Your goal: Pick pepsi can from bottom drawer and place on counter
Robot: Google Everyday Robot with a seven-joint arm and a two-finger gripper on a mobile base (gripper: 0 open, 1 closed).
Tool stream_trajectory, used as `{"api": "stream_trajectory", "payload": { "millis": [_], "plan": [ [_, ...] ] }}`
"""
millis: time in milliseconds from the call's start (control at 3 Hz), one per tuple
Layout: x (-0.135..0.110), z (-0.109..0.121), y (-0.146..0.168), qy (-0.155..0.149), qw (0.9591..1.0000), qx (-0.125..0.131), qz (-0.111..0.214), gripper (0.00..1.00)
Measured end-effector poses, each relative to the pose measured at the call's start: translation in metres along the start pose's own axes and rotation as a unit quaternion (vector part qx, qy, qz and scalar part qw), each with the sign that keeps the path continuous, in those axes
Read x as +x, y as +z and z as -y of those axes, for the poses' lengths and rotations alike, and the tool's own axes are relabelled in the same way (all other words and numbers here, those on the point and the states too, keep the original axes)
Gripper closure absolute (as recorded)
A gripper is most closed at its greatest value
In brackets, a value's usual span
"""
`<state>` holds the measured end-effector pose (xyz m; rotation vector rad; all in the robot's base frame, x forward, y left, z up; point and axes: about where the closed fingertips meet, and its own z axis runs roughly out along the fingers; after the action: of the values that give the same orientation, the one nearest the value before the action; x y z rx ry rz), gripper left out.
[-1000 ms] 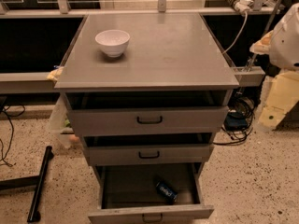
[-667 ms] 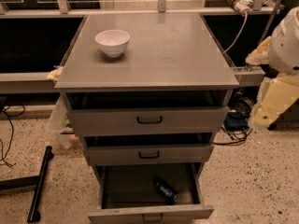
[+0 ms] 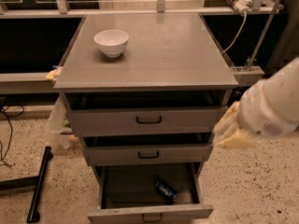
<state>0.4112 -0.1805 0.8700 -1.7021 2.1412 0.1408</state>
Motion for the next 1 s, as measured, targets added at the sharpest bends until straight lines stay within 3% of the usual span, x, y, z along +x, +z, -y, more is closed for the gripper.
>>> {"api": "stream_trajectory", "payload": {
  "millis": [333,667,1000],
  "plan": [
    [0.017,-0.029,0.102,0.02,0.998,-0.051,0.032,0.87],
    [0.043,-0.06,0.212,0.047,0.9935,-0.099,0.034,1.0],
    [0.045,-0.052,0.234,0.058,0.9938,-0.082,0.047,1.0]
  ]
}}
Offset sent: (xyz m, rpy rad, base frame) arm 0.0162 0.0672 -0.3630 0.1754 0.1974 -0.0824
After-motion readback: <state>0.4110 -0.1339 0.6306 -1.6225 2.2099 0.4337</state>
